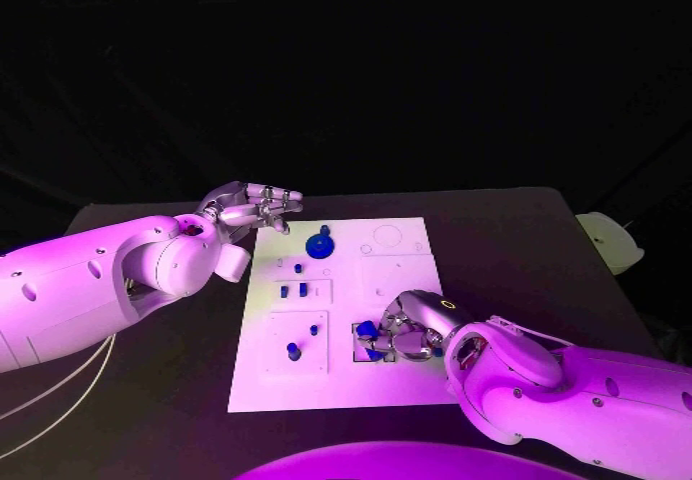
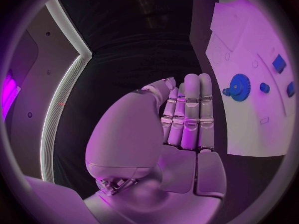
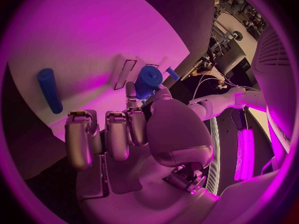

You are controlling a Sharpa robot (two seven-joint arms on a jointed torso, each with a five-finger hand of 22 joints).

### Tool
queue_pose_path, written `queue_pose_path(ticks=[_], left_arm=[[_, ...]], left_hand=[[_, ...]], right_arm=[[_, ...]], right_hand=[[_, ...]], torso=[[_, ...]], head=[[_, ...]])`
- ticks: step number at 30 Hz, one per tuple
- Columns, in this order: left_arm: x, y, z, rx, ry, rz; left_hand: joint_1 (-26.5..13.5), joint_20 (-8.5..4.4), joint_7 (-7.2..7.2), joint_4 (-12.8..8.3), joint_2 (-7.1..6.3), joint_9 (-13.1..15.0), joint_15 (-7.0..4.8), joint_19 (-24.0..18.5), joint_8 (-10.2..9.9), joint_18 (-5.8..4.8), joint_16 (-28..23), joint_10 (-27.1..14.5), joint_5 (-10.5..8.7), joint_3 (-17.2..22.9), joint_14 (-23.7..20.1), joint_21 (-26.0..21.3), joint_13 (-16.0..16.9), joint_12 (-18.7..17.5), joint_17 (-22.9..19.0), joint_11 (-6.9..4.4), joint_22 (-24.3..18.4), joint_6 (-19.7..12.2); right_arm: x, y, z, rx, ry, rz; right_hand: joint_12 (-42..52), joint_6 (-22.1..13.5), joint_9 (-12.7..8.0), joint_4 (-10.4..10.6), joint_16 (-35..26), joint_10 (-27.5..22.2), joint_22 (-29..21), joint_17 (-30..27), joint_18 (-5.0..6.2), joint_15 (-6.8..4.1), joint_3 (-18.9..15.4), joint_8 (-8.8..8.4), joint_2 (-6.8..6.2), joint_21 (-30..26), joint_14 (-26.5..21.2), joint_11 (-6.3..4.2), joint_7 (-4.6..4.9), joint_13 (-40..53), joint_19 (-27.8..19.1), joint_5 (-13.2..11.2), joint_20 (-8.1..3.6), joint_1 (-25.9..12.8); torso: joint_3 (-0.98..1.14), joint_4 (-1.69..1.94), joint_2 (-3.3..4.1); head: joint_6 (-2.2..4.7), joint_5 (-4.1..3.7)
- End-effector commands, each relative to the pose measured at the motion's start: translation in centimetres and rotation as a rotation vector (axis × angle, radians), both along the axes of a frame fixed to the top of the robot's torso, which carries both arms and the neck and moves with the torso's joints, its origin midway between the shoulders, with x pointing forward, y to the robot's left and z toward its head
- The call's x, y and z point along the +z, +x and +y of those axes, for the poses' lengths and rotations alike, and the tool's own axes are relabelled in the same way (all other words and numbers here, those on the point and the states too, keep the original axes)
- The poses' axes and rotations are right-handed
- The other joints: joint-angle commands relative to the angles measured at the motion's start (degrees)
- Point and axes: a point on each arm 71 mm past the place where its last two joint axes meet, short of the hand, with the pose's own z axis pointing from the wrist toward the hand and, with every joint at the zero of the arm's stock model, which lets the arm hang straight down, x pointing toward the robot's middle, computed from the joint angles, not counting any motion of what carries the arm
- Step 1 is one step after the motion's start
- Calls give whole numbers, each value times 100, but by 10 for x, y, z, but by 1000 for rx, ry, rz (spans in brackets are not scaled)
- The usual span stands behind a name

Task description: Assemble the parts on the task board

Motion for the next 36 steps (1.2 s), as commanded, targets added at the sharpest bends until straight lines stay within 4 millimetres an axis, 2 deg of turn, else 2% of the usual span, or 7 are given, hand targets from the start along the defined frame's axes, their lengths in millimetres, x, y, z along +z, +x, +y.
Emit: queue_pose_path(ticks=[1, 4, 11, 19, 30, 33, 36], left_arm=[[1, -1, -3, -20, -11, -4], [1, -1, -3, -21, -11, -3], [1, -1, -3, -21, -11, -3], [1, -1, -3, -21, -10, -2], [1, -1, -2, -19, -9, -1], [1, -1, -1, -17, -9, -2], [1, -1, -1, -17, -8, -1]], left_hand=[[-15, 20, -10, 5, 56, 5, 8, -9, 1, 79, -36, -37, -32, -23, -15, -28, 9, 29, -9, 9, -6, -36], [-15, 20, -10, 5, 56, 5, 8, -9, 1, 79, -36, -37, -32, -23, -15, -28, 9, 29, -9, 9, -6, -36], [-15, 20, -10, 5, 56, 5, 8, -9, 1, 79, -36, -37, -32, -23, -15, -28, 9, 29, -9, 9, -6, -36], [-15, 20, -10, 5, 56, 5, 8, -9, 1, 79, -36, -37, -32, -23, -15, -28, 9, 29, -9, 9, -6, -36], [-15, 20, -10, 5, 56, 5, 8, -9, 1, 79, -36, -37, -32, -23, -15, -28, 9, 29, -9, 9, -6, -36], [-16, 20, -10, 4, 59, 5, 8, -8, 2, 80, -38, -42, -32, -23, -15, -32, 10, 33, -12, 9, -9, -39], [-16, 21, -10, 1, 64, 5, 7, -6, 3, 80, -40, -50, -30, -23, -15, -38, 11, 40, -16, 9, -14, -43]], right_arm=[[-3, 0, 1, 12, -21, 16], [-3, 0, 3, 18, -21, 17], [-3, 0, 4, 17, -22, 15], [-3, 3, 1, -6, -13, -6], [3, -1, 2, -2, 7, -33], [5, -3, 1, 2, 10, -38], [7, -6, 0, 10, 12, -38]], right_hand=[[26, 54, 24, -3, 26, 26, 1390, 932, -73, -33, -44, 23, 0, 23, 480, 6, -19, 458, 422, -53, -47, -51], [15, 53, 59, -4, 23, 25, 1388, 925, -72, -38, -108, 47, -13, 18, 479, 1, -25, 458, 419, -137, -52, -115], [-31, 7, 172, 0, 10, 16, 1377, 898, -64, -39, -320, 105, -45, -20, 472, 3, -22, 455, 401, -844, -57, -402], [-176, -61, 256, 12, -34, -55, 1346, 812, -41, -26, -351, 141, -188, -125, 452, 18, -6, 355, 355, -1086, -46, -714], [-197, -91, 313, 16, -38, -57, 1345, 810, -40, -24, -256, 172, -267, -127, 453, 21, -4, 357, 354, -1193, -42, -943], [-188, -90, 329, 13, -33, -48, 1350, 820, -44, -25, -216, 185, -241, -112, 455, 19, -7, 371, 361, -1169, -42, -981], [-167, -82, 365, 4, -23, -27, 1357, 840, -49, -31, -149, 213, -149, -87, 461, 9, -18, 401, 371, -1003, -46, -983]], torso=[[2, -3, -2], [0, -3, 0], [-3, -4, -2], [-1, -5, -4], [4, -7, -3], [5, -8, -3], [4, -9, -3]], head=[[-8, 6], [-10, 5], [-13, 18], [-14, 16], [-4, 14], [-1, 10], [-3, 9]])
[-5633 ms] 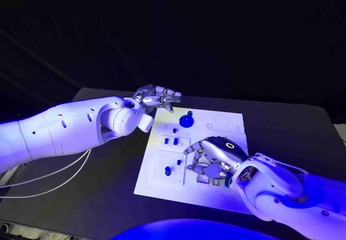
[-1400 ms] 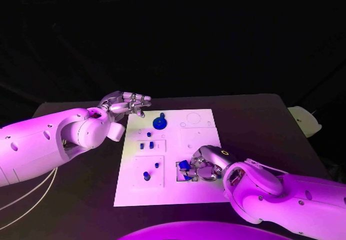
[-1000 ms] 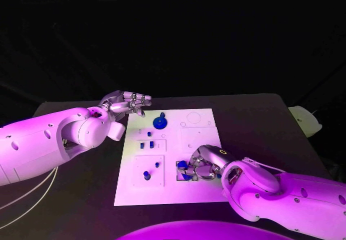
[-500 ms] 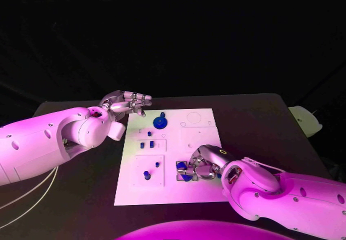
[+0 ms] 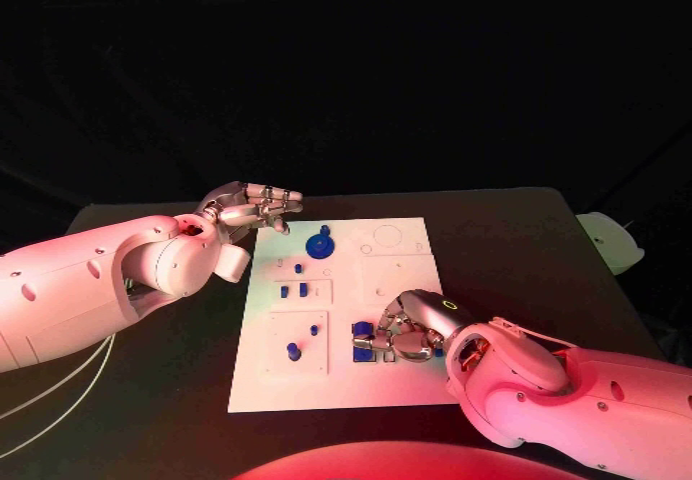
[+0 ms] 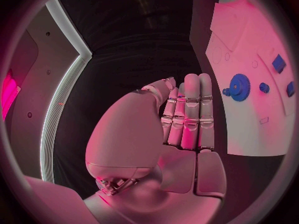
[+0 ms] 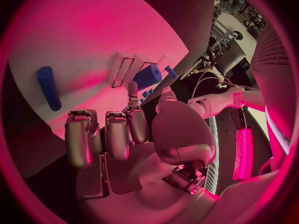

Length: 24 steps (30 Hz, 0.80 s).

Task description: Assemble the parts on the task board

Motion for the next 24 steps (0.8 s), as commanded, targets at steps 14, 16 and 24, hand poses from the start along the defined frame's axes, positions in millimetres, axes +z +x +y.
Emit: queue_pose_path(ticks=[14, 16, 24], left_arm=[[1, -1, -1, -14, -8, -3], [1, -1, -1, -14, -8, -3], [1, -1, -2, -14, -8, -3]], left_hand=[[-1, 21, -9, 2, 51, 5, 8, -6, 4, 81, -19, -52, -30, -23, -15, -41, 5, 20, -6, 9, -6, -45], [-1, 21, -9, 2, 51, 5, 8, -6, 4, 81, -19, -52, -30, -23, -15, -41, 5, 20, -6, 9, -6, -45], [-1, 21, -9, 2, 51, 5, 8, -6, 4, 81, -19, -52, -30, -23, -15, -41, 5, 20, -6, 9, -6, -45]], right_arm=[[4, -9, -3, 45, -23, 10], [3, -9, -4, 45, -26, 13], [1, -8, -3, 45, -33, 19]], right_hand=[[47, -66, 143, -219, -1, 44, 1370, 880, -60, -65, 226, 94, 189, 43, 470, -49, -66, 486, 406, 767, -58, 1032], [47, -68, 147, -227, -1, 45, 1369, 881, -59, -65, 226, 95, 185, 41, 470, -48, -65, 490, 405, 770, -58, 1070], [51, -69, 152, -233, 1, 49, 1372, 886, -61, -65, 228, 97, 192, 50, 471, -49, -66, 497, 408, 771, -58, 1121]], torso=[[-4, 4, 1], [-6, 3, -1], [-5, 12, 2]], head=[[-29, 5], [-28, 5], [-42, 13]])
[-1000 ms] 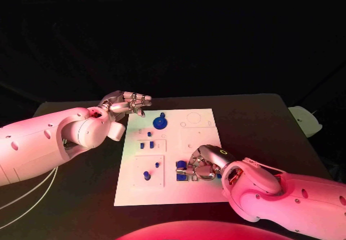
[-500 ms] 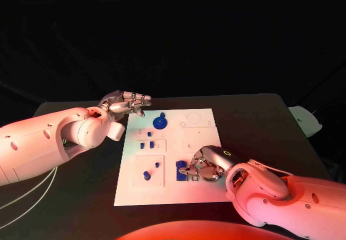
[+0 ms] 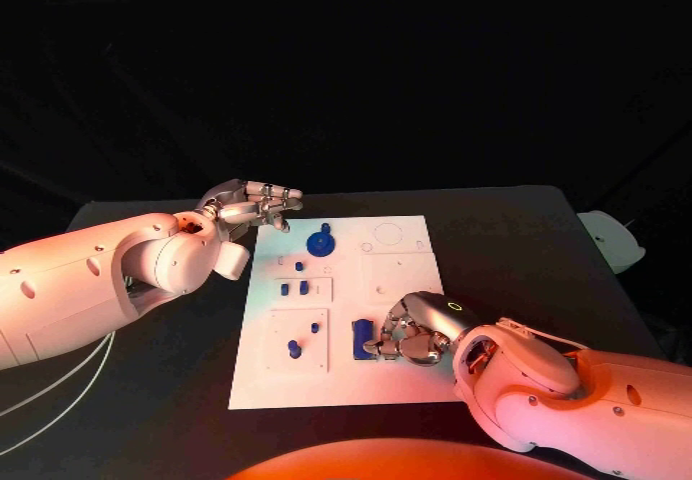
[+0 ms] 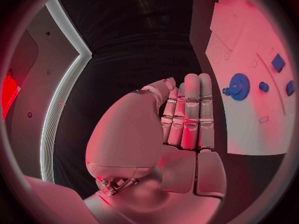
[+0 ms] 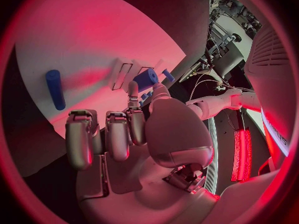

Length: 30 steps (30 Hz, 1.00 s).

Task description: Assemble the parts on the task board

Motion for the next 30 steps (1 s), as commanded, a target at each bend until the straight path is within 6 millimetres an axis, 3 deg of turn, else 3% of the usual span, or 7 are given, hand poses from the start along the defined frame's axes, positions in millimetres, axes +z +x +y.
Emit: queue_pose_path(ticks=[1, 30], left_arm=[[1, -1, -2, -15, -8, -3], [1, -1, 0, -6, -5, -5]], left_hand=[[5, 21, -9, 2, 46, 5, 8, -6, 3, 81, -19, -31, -30, -23, -15, -21, 7, 20, -7, -12, -8, -45], [5, 21, -9, 2, 46, 5, 8, -6, 3, 81, -19, -31, -30, -23, -15, -21, 7, 20, -7, -12, -8, -45]], right_arm=[[-2, 0, 2, 21, -15, 8], [-3, 2, -6, 1, -40, 0]], right_hand=[[2, -27, 9, -27, 4, 31, 1374, 892, -63, -24, 0, 26, -14, 25, 471, -29, -26, 482, 389, 20, -38, 65], [17, -31, 35, -34, 11, 46, 1379, 908, -66, -33, 33, 38, 68, 42, 474, -40, -38, 512, 395, 126, -45, 279]], torso=[[-1, -4, 0], [6, -18, 2]], head=[[-5, 6], [-51, 15]])
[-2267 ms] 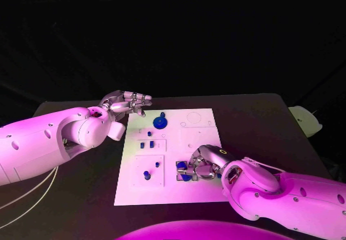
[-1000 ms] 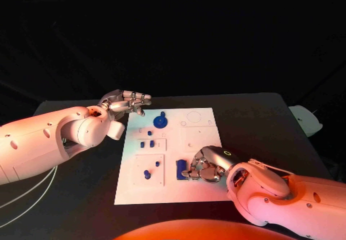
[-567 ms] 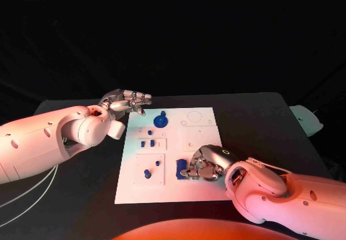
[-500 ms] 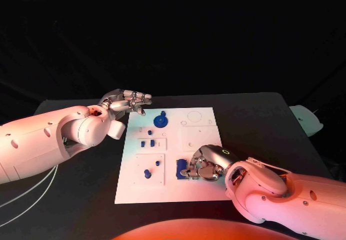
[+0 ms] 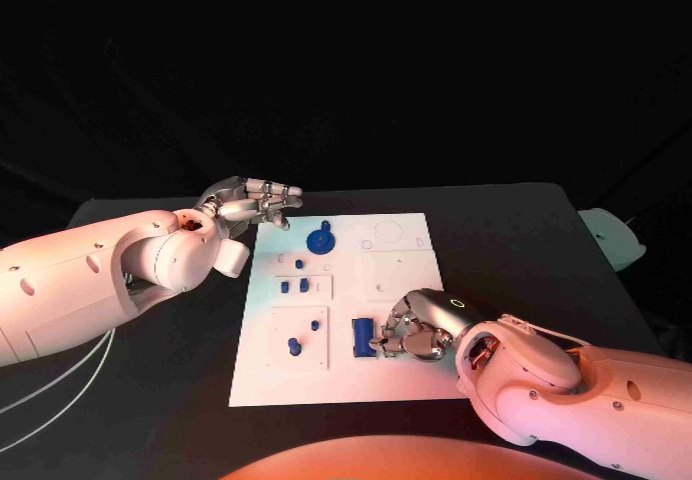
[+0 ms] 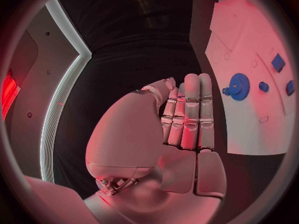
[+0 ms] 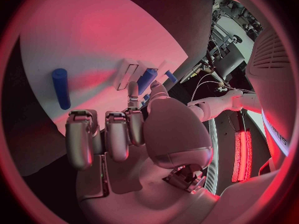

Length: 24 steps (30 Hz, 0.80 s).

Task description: Assemble the parts on the task board

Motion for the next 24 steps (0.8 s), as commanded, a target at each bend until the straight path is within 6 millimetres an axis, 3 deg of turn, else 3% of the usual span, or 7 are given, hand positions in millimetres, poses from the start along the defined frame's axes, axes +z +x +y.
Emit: queue_pose_path(ticks=[1, 24], left_arm=[[1, -1, -1, -7, -7, -6], [1, 0, 0, -5, -6, -7]], left_hand=[[4, 21, -9, 2, 46, 5, 8, -6, 3, 81, -19, -32, -30, -23, -15, -21, 7, 20, -8, -12, -9, -45], [6, 21, -6, -1, 52, 4, 8, -3, 4, 81, -22, -40, -28, -20, -15, -27, 8, 28, -13, -11, -14, -50]], right_arm=[[0, -1, -1, 2, -25, 1], [1, -3, -2, 12, -22, 4]], right_hand=[[-40, -10, 5, 11, 11, 46, 1375, 908, -67, -36, -13, 38, -24, 22, 474, -40, -18, 495, 396, 37, -45, 37], [-38, -11, 12, 30, 10, 49, 1374, 906, -66, -35, -56, 41, -70, 17, 474, -37, -12, 502, 393, 56, -46, 42]], torso=[[0, -5, 2], [-5, 5, -5]], head=[[-12, -1], [-31, -15]])
